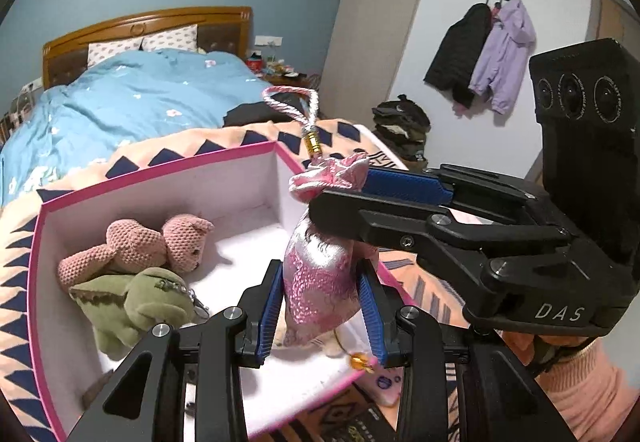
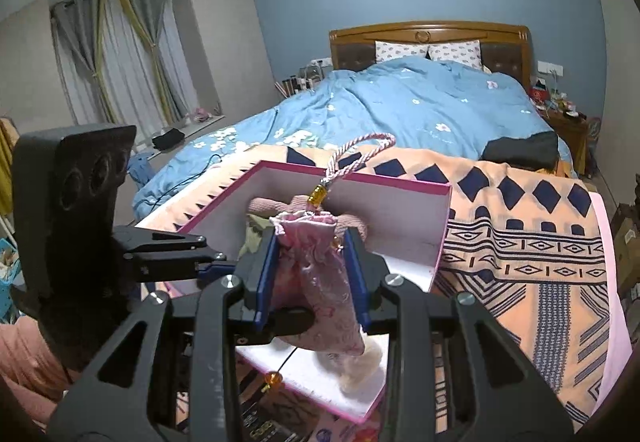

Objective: Organize objects
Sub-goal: 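Carry the pink pouch over the magenta box and lower it inside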

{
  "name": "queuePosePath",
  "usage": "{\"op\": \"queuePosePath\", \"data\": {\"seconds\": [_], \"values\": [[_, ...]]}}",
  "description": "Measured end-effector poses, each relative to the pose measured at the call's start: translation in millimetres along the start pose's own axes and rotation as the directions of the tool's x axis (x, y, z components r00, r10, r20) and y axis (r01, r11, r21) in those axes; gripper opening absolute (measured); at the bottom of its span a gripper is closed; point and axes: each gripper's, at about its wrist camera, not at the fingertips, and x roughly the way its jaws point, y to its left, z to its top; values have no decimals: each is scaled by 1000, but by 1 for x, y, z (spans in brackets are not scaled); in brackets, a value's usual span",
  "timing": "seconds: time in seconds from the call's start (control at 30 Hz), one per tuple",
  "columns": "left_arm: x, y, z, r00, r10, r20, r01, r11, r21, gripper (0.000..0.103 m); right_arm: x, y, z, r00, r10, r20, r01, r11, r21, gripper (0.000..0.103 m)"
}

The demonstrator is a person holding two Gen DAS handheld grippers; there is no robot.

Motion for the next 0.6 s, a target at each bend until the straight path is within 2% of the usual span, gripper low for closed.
{"op": "queuePosePath", "data": {"seconds": [0.2, 0.53, 0.6], "values": [[15, 9, 4, 999, 12, -30, -12, 1000, -15, 37, 16, -18, 3, 1000, 5, -19, -4, 999, 48, 35], [42, 19, 5, 994, 16, -109, -22, 998, -54, 37, 45, -31, 0, 996, -15, -92, 21, 998, 67, 35], [47, 18, 5, 992, 34, -121, -40, 998, -44, 37, 49, -33, -1, 994, -16, -104, 23, 997, 69, 35]]}}
